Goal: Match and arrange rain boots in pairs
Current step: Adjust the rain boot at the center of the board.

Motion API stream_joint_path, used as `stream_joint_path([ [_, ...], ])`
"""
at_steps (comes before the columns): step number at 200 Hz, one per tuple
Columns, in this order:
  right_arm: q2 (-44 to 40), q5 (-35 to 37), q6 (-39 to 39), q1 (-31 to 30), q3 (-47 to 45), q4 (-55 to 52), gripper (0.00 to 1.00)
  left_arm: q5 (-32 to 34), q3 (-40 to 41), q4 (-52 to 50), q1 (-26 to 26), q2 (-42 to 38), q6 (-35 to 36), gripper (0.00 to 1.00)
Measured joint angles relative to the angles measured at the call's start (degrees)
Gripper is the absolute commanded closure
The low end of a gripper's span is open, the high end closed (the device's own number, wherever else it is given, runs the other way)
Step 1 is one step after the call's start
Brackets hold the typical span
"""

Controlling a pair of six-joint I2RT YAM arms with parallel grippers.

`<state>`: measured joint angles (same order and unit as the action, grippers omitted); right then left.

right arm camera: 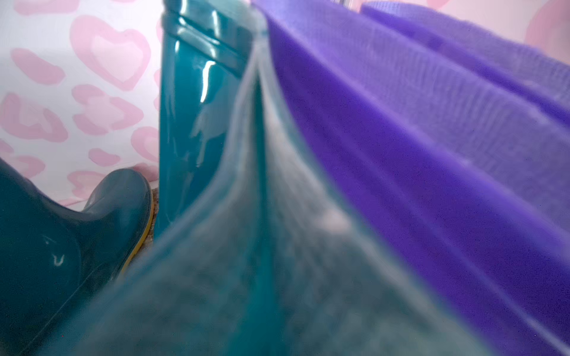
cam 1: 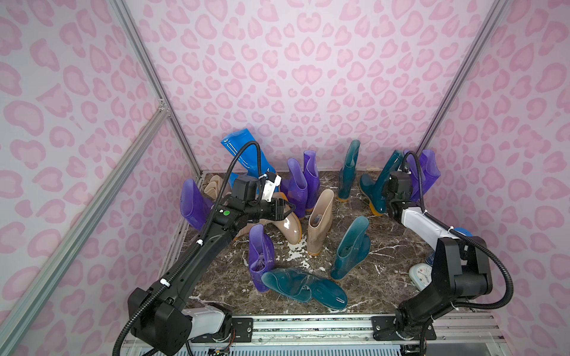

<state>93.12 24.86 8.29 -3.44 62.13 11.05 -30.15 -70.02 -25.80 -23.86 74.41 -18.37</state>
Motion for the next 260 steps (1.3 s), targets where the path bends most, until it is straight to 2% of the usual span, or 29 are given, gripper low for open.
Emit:
stream_joint_path([
  [35,1.31,3.93,-1.36,-2.36,-0.70,4.68,1.00,0.20,0.00,0.00,0.00,0.09,0.00,0.46],
  [72,1.14,8.48,0.22,-5.09,-7.93,12.33,1.00,0.22,0.00,-0.02,0.00,0.24,0.00,0.46],
  [99,1.84,9.68,2.10,-4.79,-9.94,16.92,1.00,0.42,0.00,-0.04,0.02,0.04,0.02,0.46],
  [153,3.76,7.85,3.56,-2.82,-7.30,17.09,1.00,0.42,0.00,-0.15,0.02,-0.79,0.02,0.46],
  [196,8.85,6.34,3.54,-3.54,-2.93,17.55,1.00,0.46,0.00,-0.20,0.02,-1.01,0.07,0.46],
  [232,9.77,4.59,4.24,-3.45,-1.11,16.22,1.00,0.59,0.00,-0.22,0.02,-0.98,0.24,0.46],
  [236,9.81,4.31,4.24,-3.45,-0.81,15.98,0.96,0.59,0.00,-0.22,0.02,-0.98,0.24,0.46],
  [250,9.44,3.65,4.63,-3.65,-0.31,14.84,0.68,0.61,0.00,-0.22,0.02,-0.90,0.26,0.46],
  [260,8.28,3.15,5.09,-3.98,-0.87,14.21,0.59,0.61,0.00,-0.26,0.02,-0.87,0.26,0.45],
])
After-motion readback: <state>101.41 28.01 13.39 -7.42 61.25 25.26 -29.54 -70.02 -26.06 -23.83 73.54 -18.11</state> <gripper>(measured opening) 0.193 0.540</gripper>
